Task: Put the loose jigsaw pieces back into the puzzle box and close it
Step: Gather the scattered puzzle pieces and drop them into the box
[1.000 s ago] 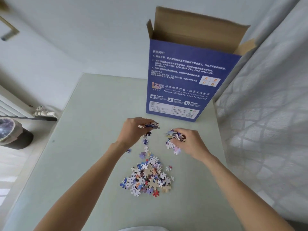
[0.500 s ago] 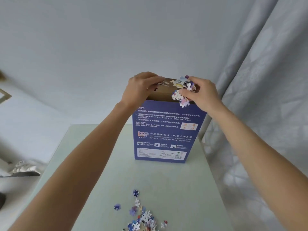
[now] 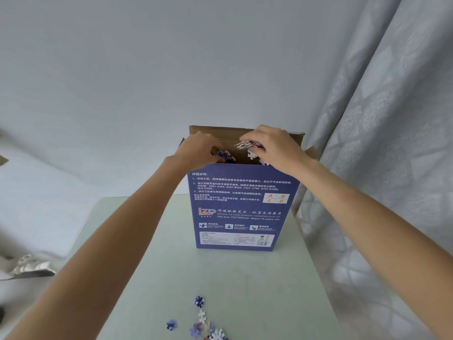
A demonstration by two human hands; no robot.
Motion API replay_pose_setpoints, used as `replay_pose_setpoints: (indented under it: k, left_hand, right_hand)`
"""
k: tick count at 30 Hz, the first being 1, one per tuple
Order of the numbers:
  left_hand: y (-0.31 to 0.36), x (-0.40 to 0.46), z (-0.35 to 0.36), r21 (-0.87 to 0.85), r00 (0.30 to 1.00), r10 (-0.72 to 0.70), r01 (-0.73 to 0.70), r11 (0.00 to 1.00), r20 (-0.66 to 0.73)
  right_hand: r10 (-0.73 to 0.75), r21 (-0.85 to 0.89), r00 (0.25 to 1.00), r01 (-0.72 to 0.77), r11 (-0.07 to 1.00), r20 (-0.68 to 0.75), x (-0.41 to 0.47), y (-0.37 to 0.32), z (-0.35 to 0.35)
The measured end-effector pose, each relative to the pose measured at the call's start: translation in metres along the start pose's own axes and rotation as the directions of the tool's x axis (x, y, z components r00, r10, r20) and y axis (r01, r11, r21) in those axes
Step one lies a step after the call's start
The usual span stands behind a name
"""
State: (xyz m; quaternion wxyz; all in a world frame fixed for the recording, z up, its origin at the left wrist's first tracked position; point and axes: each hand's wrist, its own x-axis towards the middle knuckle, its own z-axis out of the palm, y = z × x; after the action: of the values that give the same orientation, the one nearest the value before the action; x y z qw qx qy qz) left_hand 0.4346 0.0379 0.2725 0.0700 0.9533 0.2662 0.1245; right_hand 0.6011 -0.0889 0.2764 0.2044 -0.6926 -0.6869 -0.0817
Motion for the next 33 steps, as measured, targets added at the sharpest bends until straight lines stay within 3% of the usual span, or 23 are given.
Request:
replay_pose_setpoints:
  k: [4,9,12,15,19,25,27,31,33]
  left_hand:
    - [-0.007,-0.008,-0.004,-0.088,1.0,-0.027,0.027,0.996,0.001]
    - [-0.009,-0.023,-0.005,-0.226,0.999,-0.047,0.039,0.973,-0.028]
    - [-0.007,-0.027,-0.002,-0.212,0.999,-0.028,0.019,0.977,-0.042]
    - [-0.008,-0.03,0.002,-0.248,0.997,-0.03,0.013,0.969,-0.068]
    - [-0.009,-0.034,0.008,-0.181,0.994,0.005,-0.026,0.983,-0.113]
    - [-0.01,-0.036,0.016,-0.091,0.978,0.041,-0.06,0.994,-0.202]
    - [-0.009,-0.04,0.019,-0.06,0.964,0.046,-0.064,0.996,-0.263]
    - [-0.001,-0.067,0.03,0.053,0.825,0.133,-0.125,0.991,-0.549]
    - [0.002,-0.092,0.045,0.04,0.766,0.142,-0.15,0.988,-0.627]
  right_hand:
    - [-0.011,-0.026,0.993,0.014,1.0,0.117,0.007,0.0,0.001]
    - [0.091,0.022,0.968,-0.099,0.995,0.232,0.011,-0.003,0.005]
    - [0.121,0.017,0.955,-0.131,0.991,0.27,0.015,-0.002,0.006]
    - [0.104,0.125,0.96,-0.14,0.982,0.262,0.016,-0.005,0.007]
    - [0.097,0.228,0.982,-0.133,0.965,0.16,0.014,-0.012,0.012]
    - [0.045,0.227,0.997,-0.059,0.972,0.066,0.007,-0.02,0.016]
    - [0.036,0.249,0.999,-0.025,0.968,-0.04,0.001,-0.024,0.016]
    - [-0.007,0.242,0.938,0.097,0.966,-0.347,-0.043,-0.045,0.031]
    - [-0.025,0.189,0.926,0.104,0.976,-0.377,-0.077,-0.057,0.056]
